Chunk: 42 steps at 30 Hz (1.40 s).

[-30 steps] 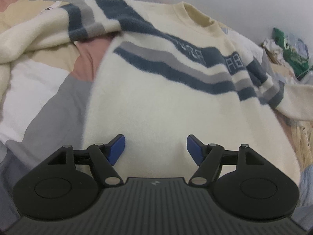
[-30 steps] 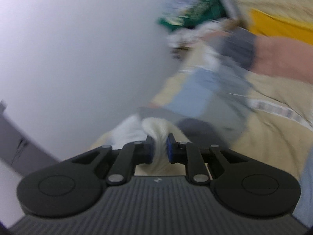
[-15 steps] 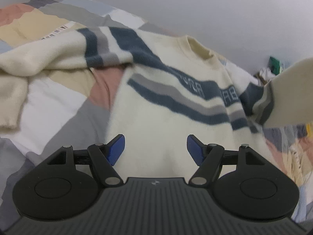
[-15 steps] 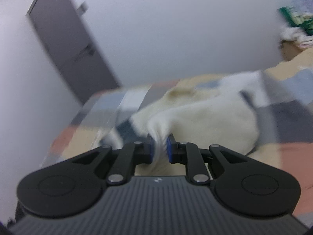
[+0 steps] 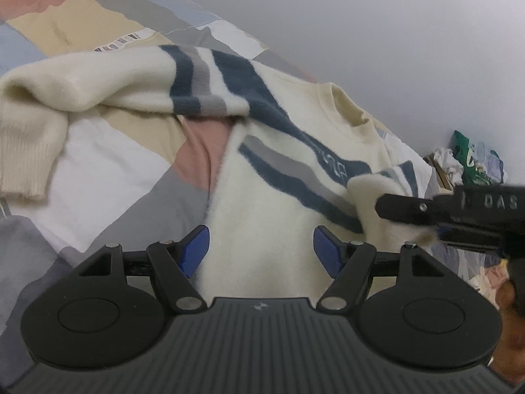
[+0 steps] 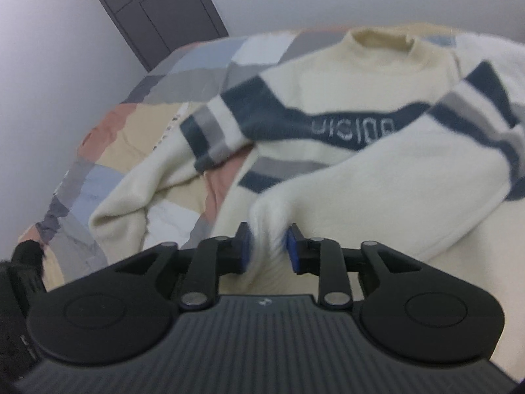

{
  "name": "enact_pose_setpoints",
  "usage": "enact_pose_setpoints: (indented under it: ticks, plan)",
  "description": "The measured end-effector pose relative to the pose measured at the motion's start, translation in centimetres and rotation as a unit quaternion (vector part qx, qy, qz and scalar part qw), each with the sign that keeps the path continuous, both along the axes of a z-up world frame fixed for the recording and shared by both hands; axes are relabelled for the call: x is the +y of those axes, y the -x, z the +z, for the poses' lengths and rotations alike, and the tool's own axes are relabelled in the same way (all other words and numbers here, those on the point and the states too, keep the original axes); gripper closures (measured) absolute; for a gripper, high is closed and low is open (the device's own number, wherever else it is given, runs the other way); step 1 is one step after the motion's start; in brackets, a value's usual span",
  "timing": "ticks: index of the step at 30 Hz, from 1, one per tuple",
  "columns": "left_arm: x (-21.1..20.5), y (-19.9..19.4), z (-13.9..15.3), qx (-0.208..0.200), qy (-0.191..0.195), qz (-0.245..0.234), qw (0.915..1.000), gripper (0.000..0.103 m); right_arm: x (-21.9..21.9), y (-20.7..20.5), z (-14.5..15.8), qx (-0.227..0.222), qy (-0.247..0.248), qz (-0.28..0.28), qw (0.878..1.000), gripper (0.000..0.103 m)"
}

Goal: Fold large clothes

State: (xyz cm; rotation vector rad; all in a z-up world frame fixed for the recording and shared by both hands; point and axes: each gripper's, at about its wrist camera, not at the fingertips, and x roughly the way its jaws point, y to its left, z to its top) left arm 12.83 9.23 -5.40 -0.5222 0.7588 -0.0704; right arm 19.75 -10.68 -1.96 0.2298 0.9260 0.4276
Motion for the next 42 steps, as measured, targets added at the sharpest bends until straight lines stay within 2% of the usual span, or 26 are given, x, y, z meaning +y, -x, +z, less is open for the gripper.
enact_pose_setpoints:
  ticks: [1, 2, 3, 4, 7, 9, 14, 16, 20, 22, 26, 31, 33, 36, 40, 42]
  plan:
    - [0.1, 0.0, -0.1, 0.002, 0.001, -0.001, 1.0, 0.028, -0.1, -0.3, -0.1, 0.008, -0.003, 0.004, 1.0, 0.055]
    - [0.2, -0.1, -0.3, 0.006, 0.006, -0.001, 1.0, 0.028, 0.0, -0.3, -0.3, 0.013, -0.004, 0.008, 1.0, 0.034]
    - [0.3, -0.1, -0.3, 0.008, 0.011, -0.001, 0.9999, 0.028, -0.2, -0.4, -0.3, 0.015, -0.007, 0.011, 1.0, 0.02]
    - [0.3, -0.1, -0.3, 0.007, 0.016, 0.0, 0.9998, 0.028, -0.4, -0.4, -0.2, 0.014, -0.012, 0.012, 1.0, 0.019]
    - [0.3, 0.0, -0.1, 0.001, 0.013, 0.004, 0.9999, 0.028, -1.3, -0.7, 0.2, 0.012, -0.01, 0.019, 1.0, 0.02]
    - [0.0, 0.0, 0.1, 0.0, 0.002, 0.002, 1.0, 0.028, -2.5, -1.2, 0.6, -0.006, -0.001, 0.012, 1.0, 0.02]
    - [-0.7, -0.1, 0.4, -0.005, -0.001, -0.005, 1.0, 0.028, -8.3, -4.3, -0.1, -0.036, 0.028, -0.057, 0.997, 0.02]
    - [-1.1, -0.1, 0.6, -0.013, -0.004, -0.007, 0.9999, 0.028, -10.9, -5.8, -0.7, -0.062, 0.053, -0.093, 0.992, 0.02]
    - [-1.9, -0.7, 0.7, -0.024, -0.02, -0.011, 0.9995, 0.028, -16.2, -9.5, -2.2, -0.1, 0.109, -0.175, 0.973, 0.02]
    - [-2.4, -1.4, 0.5, -0.026, -0.024, -0.019, 0.9992, 0.028, -18.4, -11.3, -3.2, -0.103, 0.112, -0.208, 0.966, 0.02]
    - [-3.6, -2.6, 0.4, -0.039, -0.037, -0.046, 0.9975, 0.028, -21.0, -14.6, -5.6, -0.088, 0.104, -0.24, 0.961, 0.02]
    - [-4.8, -4.1, -0.4, -0.044, -0.052, -0.059, 0.996, 0.028, -20.7, -17.5, -8.3, -0.087, 0.092, -0.215, 0.968, 0.02]
    - [-4.9, -4.5, -0.6, -0.05, -0.054, -0.062, 0.9953, 0.028, -19.0, -18.3, -9.2, -0.106, 0.115, -0.174, 0.972, 0.018]
    - [-4.7, -5.0, -1.0, -0.05, -0.053, -0.059, 0.9956, 0.028, -17.4, -19.3, -10.2, -0.115, 0.142, -0.141, 0.973, 0.017]
    - [-4.1, -6.0, -2.0, -0.036, -0.047, -0.049, 0.997, 0.028, -16.7, -20.3, -11.0, -0.121, 0.163, -0.133, 0.97, 0.016]
    - [-3.9, -6.3, -2.3, -0.031, -0.044, -0.046, 0.9975, 0.028, -17.0, -20.5, -11.3, -0.119, 0.158, -0.136, 0.971, 0.016]
